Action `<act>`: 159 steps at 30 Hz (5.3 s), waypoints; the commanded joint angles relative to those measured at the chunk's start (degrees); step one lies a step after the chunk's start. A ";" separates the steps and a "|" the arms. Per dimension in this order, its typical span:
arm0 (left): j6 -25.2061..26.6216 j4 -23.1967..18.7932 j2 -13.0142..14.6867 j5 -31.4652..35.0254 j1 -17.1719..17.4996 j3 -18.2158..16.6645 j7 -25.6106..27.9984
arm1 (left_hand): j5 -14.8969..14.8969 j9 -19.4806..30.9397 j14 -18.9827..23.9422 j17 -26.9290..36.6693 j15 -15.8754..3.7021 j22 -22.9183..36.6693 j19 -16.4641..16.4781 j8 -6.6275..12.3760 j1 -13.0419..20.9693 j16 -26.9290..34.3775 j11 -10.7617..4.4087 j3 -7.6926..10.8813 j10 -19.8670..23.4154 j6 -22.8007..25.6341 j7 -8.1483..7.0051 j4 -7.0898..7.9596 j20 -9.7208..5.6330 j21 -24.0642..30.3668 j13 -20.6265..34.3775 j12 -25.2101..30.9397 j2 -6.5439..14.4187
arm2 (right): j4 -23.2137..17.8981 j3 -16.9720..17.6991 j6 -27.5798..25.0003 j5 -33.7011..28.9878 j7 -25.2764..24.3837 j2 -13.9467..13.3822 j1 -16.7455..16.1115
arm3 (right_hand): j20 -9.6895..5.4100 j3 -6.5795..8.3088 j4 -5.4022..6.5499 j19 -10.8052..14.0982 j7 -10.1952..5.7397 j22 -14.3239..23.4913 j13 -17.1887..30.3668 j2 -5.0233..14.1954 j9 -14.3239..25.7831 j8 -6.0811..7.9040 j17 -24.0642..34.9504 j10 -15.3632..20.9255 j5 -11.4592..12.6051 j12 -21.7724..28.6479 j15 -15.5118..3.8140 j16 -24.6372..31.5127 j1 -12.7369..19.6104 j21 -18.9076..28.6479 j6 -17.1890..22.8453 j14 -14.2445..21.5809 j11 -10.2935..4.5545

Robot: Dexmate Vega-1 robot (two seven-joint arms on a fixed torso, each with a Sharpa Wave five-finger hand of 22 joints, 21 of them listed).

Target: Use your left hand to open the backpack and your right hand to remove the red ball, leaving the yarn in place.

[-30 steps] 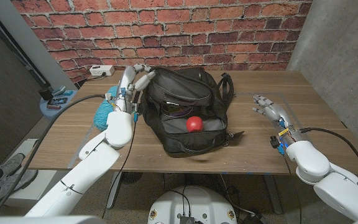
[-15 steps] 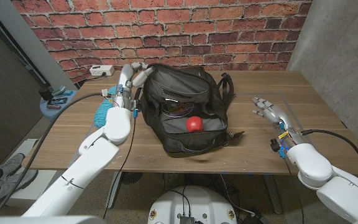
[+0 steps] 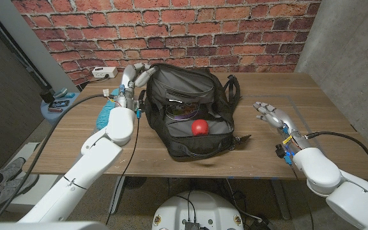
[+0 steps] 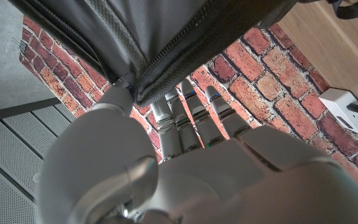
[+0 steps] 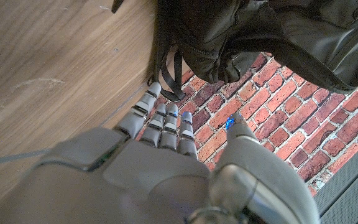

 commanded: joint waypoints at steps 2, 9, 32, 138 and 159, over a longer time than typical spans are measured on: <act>-0.49 1.01 -0.15 -3.62 -1.00 -0.17 0.15 | 0.54 0.11 0.17 0.23 0.25 0.25 -0.38 0.52 1.22 -0.11 0.35 -0.05 0.24 -0.25 -0.25 0.10 0.11 0.04 0.30 0.31 1.77 | -6.64 0.71 -6.72 -3.42 -0.08 -0.84 -2.94 | -0.23 0.25 -0.53 0.43 -0.05 0.10 0.05 0.08 0.23 0.49 -0.08 0.98 -0.13 0.49 -0.10 0.16 1.08 0.24 0.65 0.64 -0.37; -0.18 1.68 -0.06 -5.01 -2.43 0.46 -0.28 | 0.71 0.10 0.17 0.37 0.18 0.27 -0.44 0.59 1.25 -0.13 0.35 -0.09 0.16 -0.49 -0.06 0.06 0.11 0.07 0.45 0.33 1.78 | -8.83 0.57 -8.79 -4.98 -0.33 -0.25 -3.78 | -0.24 0.62 -1.49 0.65 -0.34 0.09 0.11 -0.05 0.22 0.82 -0.27 2.27 -0.18 0.92 -0.55 0.39 2.27 0.27 1.73 1.60 -0.71; -1.20 4.84 0.02 -8.31 -5.92 2.40 -1.21 | 1.20 0.10 0.14 0.72 0.31 0.29 -0.53 0.96 1.26 -0.25 0.47 -0.17 0.18 -0.69 0.04 0.05 0.32 0.18 0.70 0.37 1.89 | -17.81 -3.84 -22.62 -10.02 -1.16 -2.30 -1.40 | 0.23 1.11 -3.45 2.35 0.38 0.07 0.09 -1.16 0.14 1.19 -0.59 4.36 -0.44 1.29 -0.41 0.87 5.39 0.66 3.87 4.05 -0.16; -6.30 11.53 -1.99 -11.38 -9.25 4.39 -0.16 | 2.82 0.22 -0.08 1.57 0.75 0.33 -0.94 2.50 1.19 -1.00 0.67 -0.37 -0.06 -2.01 0.31 0.08 0.51 0.51 0.80 -0.19 2.09 | -9.08 -39.03 -23.23 -36.14 29.56 -9.85 40.53 | -0.97 1.29 -3.98 10.55 -1.35 0.95 0.11 -7.80 0.19 0.15 1.18 9.50 0.03 -0.34 -4.88 3.28 24.90 2.21 7.58 13.13 -4.16; -7.28 11.25 -1.35 -12.15 -7.97 3.09 -0.11 | 3.03 0.17 0.07 1.59 0.75 0.34 -0.94 2.80 1.19 -1.08 0.66 -0.38 -0.06 -2.10 0.32 0.04 0.48 0.58 0.69 -0.35 2.02 | -6.25 -42.61 -22.65 -39.27 37.92 -6.70 45.76 | -0.17 0.24 -3.28 8.08 -0.15 0.98 0.60 -8.77 0.23 -0.80 1.81 5.91 0.13 -1.03 -3.40 2.33 26.09 1.27 3.83 9.78 -2.60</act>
